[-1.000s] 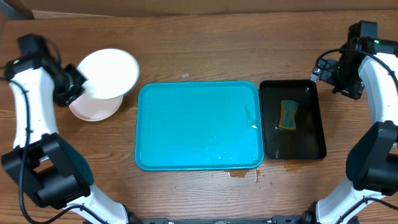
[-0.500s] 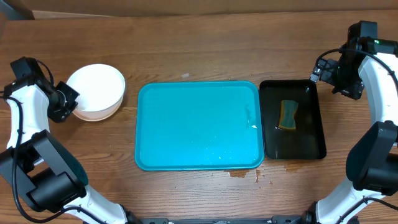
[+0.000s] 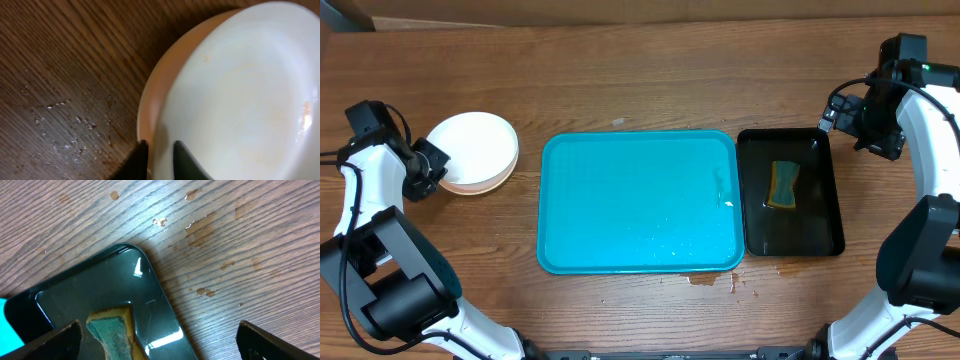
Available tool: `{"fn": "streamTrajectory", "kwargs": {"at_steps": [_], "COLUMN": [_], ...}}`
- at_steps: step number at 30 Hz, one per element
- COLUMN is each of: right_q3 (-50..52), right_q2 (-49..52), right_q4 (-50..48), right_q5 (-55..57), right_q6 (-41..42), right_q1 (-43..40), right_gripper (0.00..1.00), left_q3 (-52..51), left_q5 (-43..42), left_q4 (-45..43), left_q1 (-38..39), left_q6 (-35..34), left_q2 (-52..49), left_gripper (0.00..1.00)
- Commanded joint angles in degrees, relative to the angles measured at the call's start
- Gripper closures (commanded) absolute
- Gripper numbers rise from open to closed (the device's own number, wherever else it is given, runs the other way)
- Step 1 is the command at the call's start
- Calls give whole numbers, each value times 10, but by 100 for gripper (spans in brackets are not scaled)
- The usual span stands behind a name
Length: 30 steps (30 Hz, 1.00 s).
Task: Clean dirty plates on tray and stack at the side
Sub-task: 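Release the plate and move the left gripper back over the teal tray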
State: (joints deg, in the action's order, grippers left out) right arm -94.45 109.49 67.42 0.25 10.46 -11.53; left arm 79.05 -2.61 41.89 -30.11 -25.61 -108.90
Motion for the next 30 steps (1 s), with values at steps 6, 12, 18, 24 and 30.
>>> {"fn": "streamTrajectory", "kwargs": {"at_steps": [6,12,18,24,30], "right_q3": [-4,-4,-4,-4,-4], "right_q2": [-13,-13,-13,-13,-13], "right_q4": [-2,-2,-2,-48,-142], "right_q5": [1,1,1,1,-3], "right_q6": [0,0,0,0,0], "right_q1": [-1,-1,-1,-1,-1], "right_gripper": [0,0,0,0,0], "left_q3": [-5,-5,-5,-5,-5], "left_q5": [-100,-362,-391,-351,-294], "left_q4": [9,60,115,143,134], "left_q1": [-2,24,103,229,358], "left_q6": [5,90,140,164,160], "left_q2": [-2,-2,-2,-2,-2], "left_gripper": [10,34,92,96,96]}}
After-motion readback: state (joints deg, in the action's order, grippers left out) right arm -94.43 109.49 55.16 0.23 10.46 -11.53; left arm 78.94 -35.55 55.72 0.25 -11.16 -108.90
